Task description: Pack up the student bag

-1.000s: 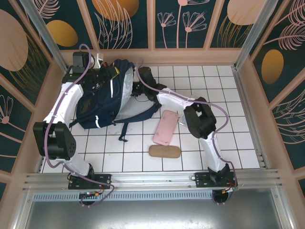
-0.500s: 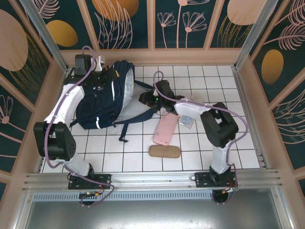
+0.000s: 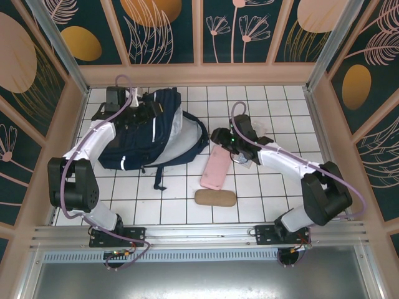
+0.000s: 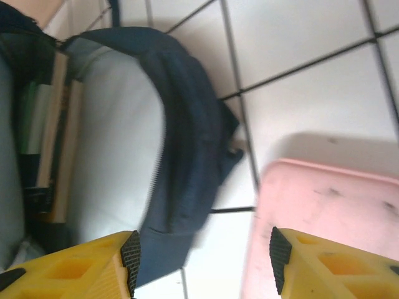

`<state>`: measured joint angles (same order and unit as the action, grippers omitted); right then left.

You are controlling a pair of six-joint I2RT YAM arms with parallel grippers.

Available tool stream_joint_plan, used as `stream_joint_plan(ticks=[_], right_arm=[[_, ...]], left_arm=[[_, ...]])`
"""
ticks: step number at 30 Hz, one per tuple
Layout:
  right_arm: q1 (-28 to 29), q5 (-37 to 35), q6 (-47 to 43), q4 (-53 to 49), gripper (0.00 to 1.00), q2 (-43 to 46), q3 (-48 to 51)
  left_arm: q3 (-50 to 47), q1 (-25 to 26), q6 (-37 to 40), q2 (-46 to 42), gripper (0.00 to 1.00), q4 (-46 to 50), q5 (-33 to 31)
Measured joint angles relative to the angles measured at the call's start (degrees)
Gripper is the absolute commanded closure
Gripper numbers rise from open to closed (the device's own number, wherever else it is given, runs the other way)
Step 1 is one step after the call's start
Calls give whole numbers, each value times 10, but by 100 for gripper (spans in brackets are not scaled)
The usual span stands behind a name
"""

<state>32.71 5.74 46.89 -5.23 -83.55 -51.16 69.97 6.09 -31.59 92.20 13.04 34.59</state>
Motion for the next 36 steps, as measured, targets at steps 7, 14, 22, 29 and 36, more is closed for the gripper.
stream_joint_plan(ticks=[7, 14, 22, 29, 36], right_arm=[[6, -28, 20, -45, 45, 51, 50], [35, -40, 48, -63, 48, 75, 114], [42, -40, 67, -59, 49, 75, 161], [42, -20, 73, -6, 48, 65, 183], [42, 7, 75, 43, 49, 45, 198]], left_arm=[[-59, 78, -42, -41, 22, -37, -32], [-139, 180, -91, -68, 21, -71, -63], [-186, 283, -125, -47, 26, -106, -85], [-202, 331, -137, 28, 29, -144, -81], [-202, 350, -139, 84, 33, -170, -72]])
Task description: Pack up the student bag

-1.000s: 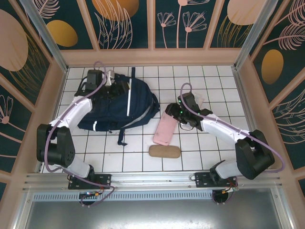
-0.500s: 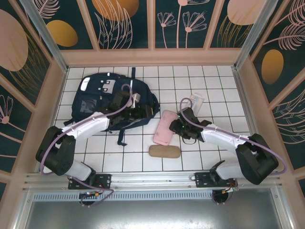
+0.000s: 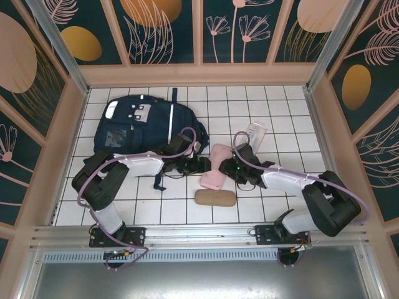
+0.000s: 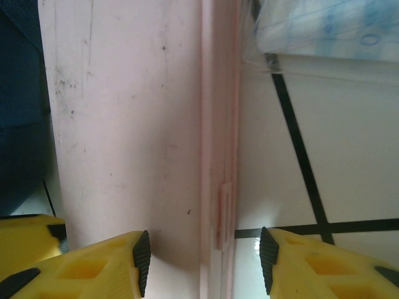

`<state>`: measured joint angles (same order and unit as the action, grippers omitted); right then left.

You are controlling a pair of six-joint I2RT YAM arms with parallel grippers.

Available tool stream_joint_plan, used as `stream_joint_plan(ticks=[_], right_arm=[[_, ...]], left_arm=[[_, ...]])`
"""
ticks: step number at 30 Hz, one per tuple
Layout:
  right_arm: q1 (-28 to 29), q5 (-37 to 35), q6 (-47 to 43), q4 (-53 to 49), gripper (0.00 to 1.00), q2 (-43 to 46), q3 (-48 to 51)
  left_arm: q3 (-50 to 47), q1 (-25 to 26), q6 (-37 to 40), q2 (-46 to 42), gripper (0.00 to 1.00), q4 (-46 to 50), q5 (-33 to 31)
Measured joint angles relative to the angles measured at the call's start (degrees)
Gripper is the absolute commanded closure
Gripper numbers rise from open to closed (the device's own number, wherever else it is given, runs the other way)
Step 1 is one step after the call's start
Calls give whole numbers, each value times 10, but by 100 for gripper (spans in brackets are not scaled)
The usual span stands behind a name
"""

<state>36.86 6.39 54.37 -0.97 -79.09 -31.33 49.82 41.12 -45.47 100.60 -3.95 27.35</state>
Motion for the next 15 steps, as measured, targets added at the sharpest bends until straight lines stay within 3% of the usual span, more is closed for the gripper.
stream_joint_plan(ticks=[15], right_arm=[[-9, 26, -2, 62, 54, -28, 2]], left_arm=[[-6, -1, -56, 34, 43, -62, 53]])
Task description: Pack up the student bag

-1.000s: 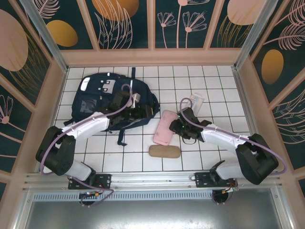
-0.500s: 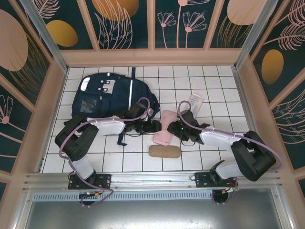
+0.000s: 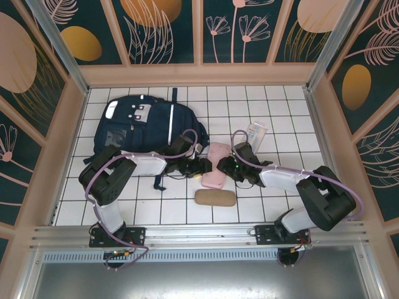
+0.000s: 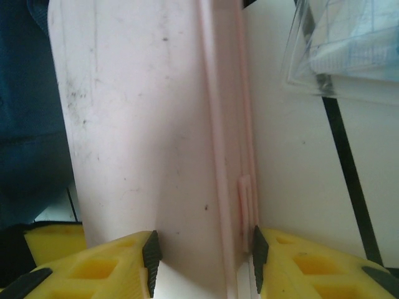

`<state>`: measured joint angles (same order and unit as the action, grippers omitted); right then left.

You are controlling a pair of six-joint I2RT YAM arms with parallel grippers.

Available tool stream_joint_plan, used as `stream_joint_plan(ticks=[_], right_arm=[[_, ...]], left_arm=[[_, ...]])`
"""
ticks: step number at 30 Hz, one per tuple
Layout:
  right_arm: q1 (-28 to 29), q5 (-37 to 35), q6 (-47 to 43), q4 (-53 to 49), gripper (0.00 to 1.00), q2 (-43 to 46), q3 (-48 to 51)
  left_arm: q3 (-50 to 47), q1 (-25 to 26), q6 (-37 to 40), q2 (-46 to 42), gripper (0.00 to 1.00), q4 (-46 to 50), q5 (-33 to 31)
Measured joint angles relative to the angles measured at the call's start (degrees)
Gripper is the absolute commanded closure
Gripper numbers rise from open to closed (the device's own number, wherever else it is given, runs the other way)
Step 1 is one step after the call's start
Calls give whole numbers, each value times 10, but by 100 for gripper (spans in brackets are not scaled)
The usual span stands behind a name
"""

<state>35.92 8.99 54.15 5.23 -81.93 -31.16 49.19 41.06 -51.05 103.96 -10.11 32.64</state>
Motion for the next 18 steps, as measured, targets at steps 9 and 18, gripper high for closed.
stream_joint_plan(ticks=[9, 18], right_arm=[[-14, -7, 0, 21, 54, 13, 17], [-24, -17, 2, 33, 54, 37, 37]], left_arm=[[-39, 0, -96, -2, 45, -107, 40], [-69, 0, -178, -2, 47, -210, 48]])
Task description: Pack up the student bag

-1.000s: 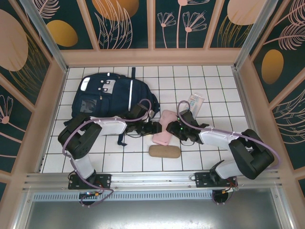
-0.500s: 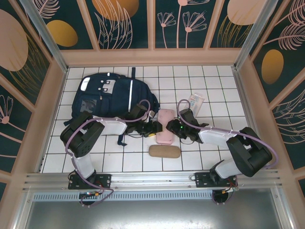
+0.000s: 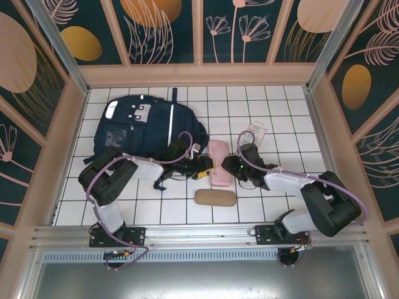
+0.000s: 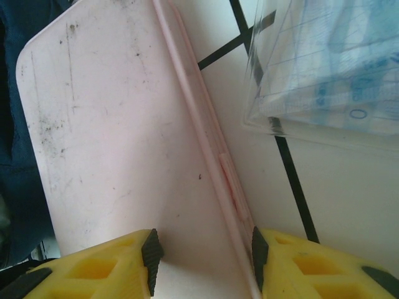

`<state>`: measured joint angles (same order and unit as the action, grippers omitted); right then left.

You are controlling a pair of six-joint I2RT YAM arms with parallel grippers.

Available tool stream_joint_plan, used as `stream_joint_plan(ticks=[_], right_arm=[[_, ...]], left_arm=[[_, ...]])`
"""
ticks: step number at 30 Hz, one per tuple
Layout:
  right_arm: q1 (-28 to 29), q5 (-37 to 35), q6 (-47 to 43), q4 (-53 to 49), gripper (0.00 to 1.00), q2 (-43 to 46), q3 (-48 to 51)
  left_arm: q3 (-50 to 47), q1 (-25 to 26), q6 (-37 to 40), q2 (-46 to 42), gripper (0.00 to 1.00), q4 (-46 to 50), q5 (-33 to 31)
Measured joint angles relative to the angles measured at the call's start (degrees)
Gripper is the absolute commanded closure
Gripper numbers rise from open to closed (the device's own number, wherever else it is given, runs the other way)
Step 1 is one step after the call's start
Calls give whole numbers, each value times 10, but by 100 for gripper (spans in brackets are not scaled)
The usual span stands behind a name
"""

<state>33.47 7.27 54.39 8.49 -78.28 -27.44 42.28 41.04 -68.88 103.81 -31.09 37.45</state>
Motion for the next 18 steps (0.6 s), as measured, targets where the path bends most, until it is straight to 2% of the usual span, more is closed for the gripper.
stream_joint_plan(ticks=[14, 18], right_arm=[[-13, -5, 0, -4, 54, 30, 15], [-23, 3, 5, 1, 54, 42, 27]], left_arm=[[-8, -2, -65, 33, 43, -102, 7], [-8, -2, -87, 47, 48, -142, 9]])
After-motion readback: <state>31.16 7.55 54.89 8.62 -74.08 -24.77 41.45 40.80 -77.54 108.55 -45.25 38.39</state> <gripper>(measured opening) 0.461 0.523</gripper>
